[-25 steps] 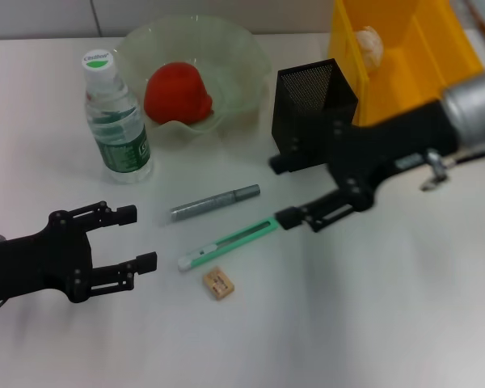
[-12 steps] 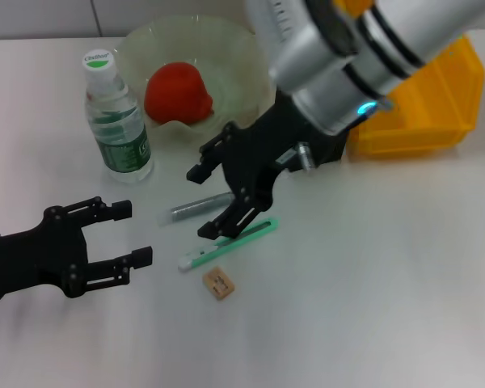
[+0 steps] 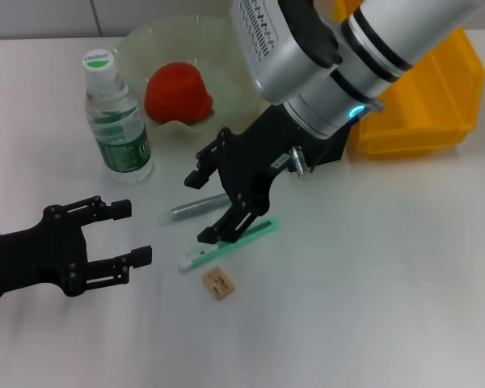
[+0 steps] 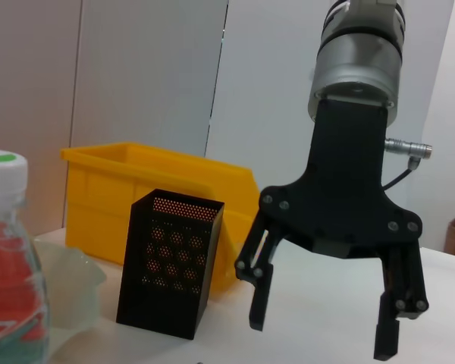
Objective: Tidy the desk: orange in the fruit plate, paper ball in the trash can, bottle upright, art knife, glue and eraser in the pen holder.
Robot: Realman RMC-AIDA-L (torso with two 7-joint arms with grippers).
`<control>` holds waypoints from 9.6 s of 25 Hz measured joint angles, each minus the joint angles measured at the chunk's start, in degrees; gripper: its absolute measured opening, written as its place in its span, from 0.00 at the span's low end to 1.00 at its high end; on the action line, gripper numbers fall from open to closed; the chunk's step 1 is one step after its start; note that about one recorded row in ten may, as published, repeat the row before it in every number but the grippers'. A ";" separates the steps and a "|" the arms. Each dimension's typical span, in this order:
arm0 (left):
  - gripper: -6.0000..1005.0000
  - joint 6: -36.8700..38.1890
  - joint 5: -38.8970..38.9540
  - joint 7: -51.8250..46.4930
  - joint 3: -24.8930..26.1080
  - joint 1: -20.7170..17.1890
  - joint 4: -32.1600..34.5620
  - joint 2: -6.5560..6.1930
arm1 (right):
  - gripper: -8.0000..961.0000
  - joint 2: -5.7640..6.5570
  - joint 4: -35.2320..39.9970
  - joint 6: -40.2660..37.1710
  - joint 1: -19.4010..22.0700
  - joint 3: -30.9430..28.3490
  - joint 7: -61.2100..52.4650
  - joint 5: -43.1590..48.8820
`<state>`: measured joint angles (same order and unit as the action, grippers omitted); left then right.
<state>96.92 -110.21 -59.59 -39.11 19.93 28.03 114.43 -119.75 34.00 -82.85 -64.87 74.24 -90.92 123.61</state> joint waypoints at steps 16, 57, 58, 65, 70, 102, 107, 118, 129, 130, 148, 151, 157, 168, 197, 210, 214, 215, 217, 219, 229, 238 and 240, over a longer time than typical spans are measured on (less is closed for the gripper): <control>0.78 -0.97 -0.24 0.01 -0.43 -0.81 -0.43 -0.02 | 0.79 -0.13 -3.03 8.88 0.73 16.52 -0.56 -5.98; 0.78 -2.44 -2.56 -0.53 0.18 -3.88 -0.37 -0.79 | 0.52 -0.13 -3.76 18.78 4.53 26.16 -0.14 -10.42; 0.78 -2.44 -2.56 -0.53 0.18 -3.88 -0.37 -0.79 | 0.51 -0.13 -3.76 18.78 4.55 26.17 -0.14 -10.42; 0.78 -2.44 -2.50 -0.53 0.18 -3.51 -0.38 -0.66 | 0.47 -0.13 -3.88 19.04 4.59 26.22 -0.01 -10.36; 0.78 -2.44 -2.46 -0.53 0.17 -3.25 -0.25 -0.34 | 0.47 -0.13 -4.19 19.80 4.58 26.22 -0.01 -10.41; 0.78 -2.37 -2.37 -0.53 0.97 -2.62 -0.43 -0.09 | 0.18 -0.13 -4.11 19.63 5.91 26.21 -0.52 -9.98; 0.78 -1.95 -2.37 -0.53 1.26 -2.62 -0.43 -0.08 | 0.18 -0.13 -4.00 19.53 6.03 26.21 -0.54 -9.93; 0.78 -1.78 -2.38 -0.53 1.56 -2.78 -0.43 -0.08 | 0.19 0.59 3.49 12.77 10.47 19.48 -1.58 -9.43; 0.78 -1.19 -2.38 -0.53 2.93 -2.67 -0.43 -0.12 | 0.20 0.68 11.33 4.74 20.15 2.76 2.51 -8.05; 0.78 -1.09 -2.37 -0.53 3.00 -2.64 -0.43 -0.07 | 0.20 0.60 11.79 3.20 22.05 -0.45 4.34 -9.14; 0.78 -0.19 -2.37 -1.36 2.99 -1.01 -0.47 0.87 | 0.22 0.63 -2.55 -7.91 37.20 -15.02 36.07 -31.24; 0.78 -0.19 -2.37 -1.39 2.99 -0.93 -0.52 0.94 | 0.22 0.66 -4.76 -8.02 37.42 -15.19 37.79 -31.67; 0.78 -0.10 -2.37 -1.49 2.99 -0.52 -0.52 1.02 | 0.23 0.67 -6.78 -8.59 37.57 -15.34 38.42 -31.71; 0.78 0.46 -2.37 -1.41 2.99 -0.38 -0.52 1.20 | 0.24 0.74 -7.17 -8.61 37.59 -15.61 36.70 -31.77; 0.78 1.56 -2.37 -0.57 2.92 0.28 -0.52 2.51 | 0.26 5.36 -11.84 -9.50 34.17 -20.16 -21.10 -31.50; 0.78 1.82 -2.37 0.19 2.99 0.23 -0.52 3.24 | 0.27 4.99 -11.85 -1.41 31.89 -29.15 -25.89 -31.56; 0.78 1.95 -2.11 0.26 2.99 0.16 -0.51 3.51 | 0.28 4.99 -11.85 2.58 30.41 -29.85 -27.20 -31.64; 0.78 2.01 -1.46 0.76 3.00 0.15 -0.59 3.69 | 0.28 4.89 -11.85 5.54 29.63 -30.27 -28.30 -31.67; 0.78 2.04 -1.17 1.12 2.99 0.17 -0.76 3.79 | 0.28 4.67 -11.85 8.75 28.90 -30.95 -29.11 -31.87; 0.78 2.15 -0.12 2.57 2.98 0.52 -1.96 3.88 | 0.28 4.45 -11.85 12.53 28.21 -31.66 -29.34 -33.33; 0.78 2.23 0.27 2.98 2.98 1.06 -2.80 3.78 | 0.29 4.06 -12.86 17.50 25.55 -31.59 -29.77 -34.69; 0.78 2.23 0.31 3.08 2.99 1.08 -2.81 3.78 | 0.30 3.24 -13.13 20.39 23.71 -31.20 -28.03 -34.76; 0.78 2.23 0.31 3.08 2.99 1.08 -2.81 3.78 | 0.30 2.65 -12.81 20.59 23.33 -31.18 -21.90 -34.76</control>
<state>99.15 -109.90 -56.51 -36.12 21.01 25.22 118.20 -117.10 21.18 -62.26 -41.54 43.06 -112.82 88.85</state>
